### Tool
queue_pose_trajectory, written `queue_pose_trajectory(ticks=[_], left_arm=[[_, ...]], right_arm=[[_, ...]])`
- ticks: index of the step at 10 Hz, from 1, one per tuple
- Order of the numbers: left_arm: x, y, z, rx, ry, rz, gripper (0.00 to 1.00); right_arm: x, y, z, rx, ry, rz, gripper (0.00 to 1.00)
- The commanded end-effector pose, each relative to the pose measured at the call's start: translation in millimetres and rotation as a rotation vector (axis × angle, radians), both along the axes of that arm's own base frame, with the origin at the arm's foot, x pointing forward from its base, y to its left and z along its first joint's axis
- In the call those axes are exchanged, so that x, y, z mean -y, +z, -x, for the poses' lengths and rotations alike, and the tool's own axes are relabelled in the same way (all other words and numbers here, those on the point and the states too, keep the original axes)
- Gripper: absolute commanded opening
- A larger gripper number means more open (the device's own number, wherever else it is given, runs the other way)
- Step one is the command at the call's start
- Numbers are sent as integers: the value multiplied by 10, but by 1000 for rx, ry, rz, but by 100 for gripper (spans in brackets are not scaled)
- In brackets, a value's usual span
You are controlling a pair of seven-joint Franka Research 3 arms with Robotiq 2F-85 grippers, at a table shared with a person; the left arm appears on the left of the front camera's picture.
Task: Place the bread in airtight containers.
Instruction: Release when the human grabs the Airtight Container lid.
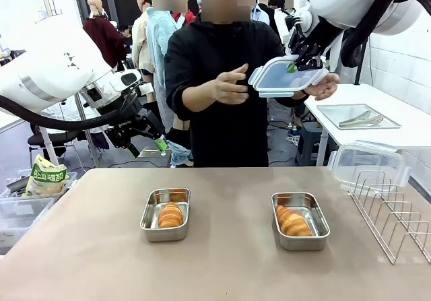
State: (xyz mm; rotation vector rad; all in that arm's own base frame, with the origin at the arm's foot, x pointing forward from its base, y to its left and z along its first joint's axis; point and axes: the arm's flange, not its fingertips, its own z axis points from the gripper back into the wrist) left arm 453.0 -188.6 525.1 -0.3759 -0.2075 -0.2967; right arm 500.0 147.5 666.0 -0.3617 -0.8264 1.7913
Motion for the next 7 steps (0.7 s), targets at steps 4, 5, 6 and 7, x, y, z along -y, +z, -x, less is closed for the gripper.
queue_pose_trajectory(ticks=[4,5,6,7], left_arm=[[-9,12,-6,5,4,-19,100],[-9,12,-6,5,4,-19,100],[-9,12,-6,5,4,-19,100],[-9,12,-6,5,4,-19,100]], right_arm=[[-9,35,8,-10,-15,2,0],[-9,35,8,-10,-15,2,0],[-9,35,8,-10,-15,2,0],[-9,35,8,-10,-15,2,0]])
